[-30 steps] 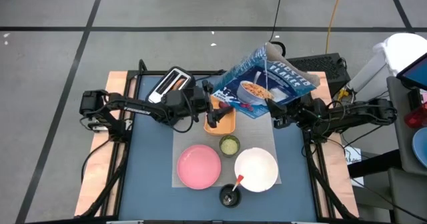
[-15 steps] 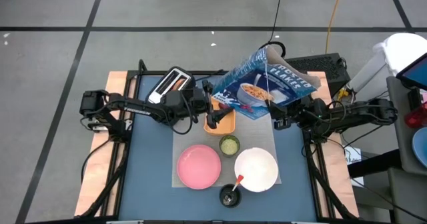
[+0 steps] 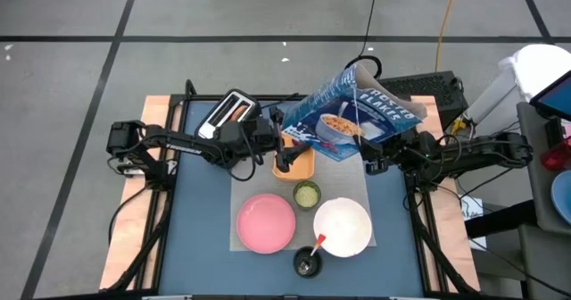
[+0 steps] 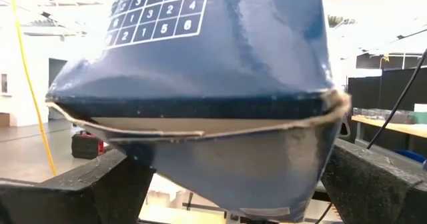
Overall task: Arrange a breakfast setting
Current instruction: Pour the cereals into the white bowl
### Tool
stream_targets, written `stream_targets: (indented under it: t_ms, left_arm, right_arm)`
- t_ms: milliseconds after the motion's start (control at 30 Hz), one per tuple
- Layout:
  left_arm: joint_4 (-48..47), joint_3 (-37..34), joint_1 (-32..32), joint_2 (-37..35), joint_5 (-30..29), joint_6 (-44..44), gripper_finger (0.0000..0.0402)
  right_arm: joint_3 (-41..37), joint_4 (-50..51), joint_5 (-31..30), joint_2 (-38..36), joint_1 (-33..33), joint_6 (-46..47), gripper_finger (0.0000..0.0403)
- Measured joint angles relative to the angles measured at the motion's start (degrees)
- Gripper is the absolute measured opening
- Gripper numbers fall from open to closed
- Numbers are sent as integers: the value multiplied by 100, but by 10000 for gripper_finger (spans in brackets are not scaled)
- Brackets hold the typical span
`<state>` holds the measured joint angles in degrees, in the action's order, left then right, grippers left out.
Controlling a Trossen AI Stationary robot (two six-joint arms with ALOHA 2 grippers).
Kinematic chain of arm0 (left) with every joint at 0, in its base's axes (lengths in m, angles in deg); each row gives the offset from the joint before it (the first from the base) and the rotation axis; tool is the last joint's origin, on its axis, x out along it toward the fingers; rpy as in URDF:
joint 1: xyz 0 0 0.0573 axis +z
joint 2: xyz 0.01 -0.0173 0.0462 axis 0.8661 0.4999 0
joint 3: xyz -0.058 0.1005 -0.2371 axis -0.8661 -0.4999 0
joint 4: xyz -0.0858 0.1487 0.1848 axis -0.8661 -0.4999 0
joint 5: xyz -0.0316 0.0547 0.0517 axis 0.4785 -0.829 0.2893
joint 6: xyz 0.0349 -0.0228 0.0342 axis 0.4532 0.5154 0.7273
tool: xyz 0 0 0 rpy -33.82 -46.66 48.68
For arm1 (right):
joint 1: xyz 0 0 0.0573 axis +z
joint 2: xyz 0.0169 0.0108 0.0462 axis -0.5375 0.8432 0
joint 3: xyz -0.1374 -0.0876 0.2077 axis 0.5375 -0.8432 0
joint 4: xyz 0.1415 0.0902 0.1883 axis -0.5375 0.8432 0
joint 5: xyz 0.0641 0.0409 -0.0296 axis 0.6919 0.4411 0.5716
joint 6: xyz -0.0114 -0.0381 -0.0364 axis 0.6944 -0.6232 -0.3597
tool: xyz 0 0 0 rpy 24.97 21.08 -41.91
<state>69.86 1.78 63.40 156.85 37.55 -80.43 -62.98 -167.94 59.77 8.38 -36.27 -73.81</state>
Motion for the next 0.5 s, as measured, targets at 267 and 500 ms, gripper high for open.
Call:
stream_targets:
  t_ms: [267, 500]
  left_arm:
    - [144, 0, -2, -3, 22, 192, 334]
    - [145, 0, -4, -8, 22, 236, 292]
  right_arm:
    - [0, 42, -20, 7, 0, 17, 212]
    - [-7, 28, -17, 11, 0, 11, 213]
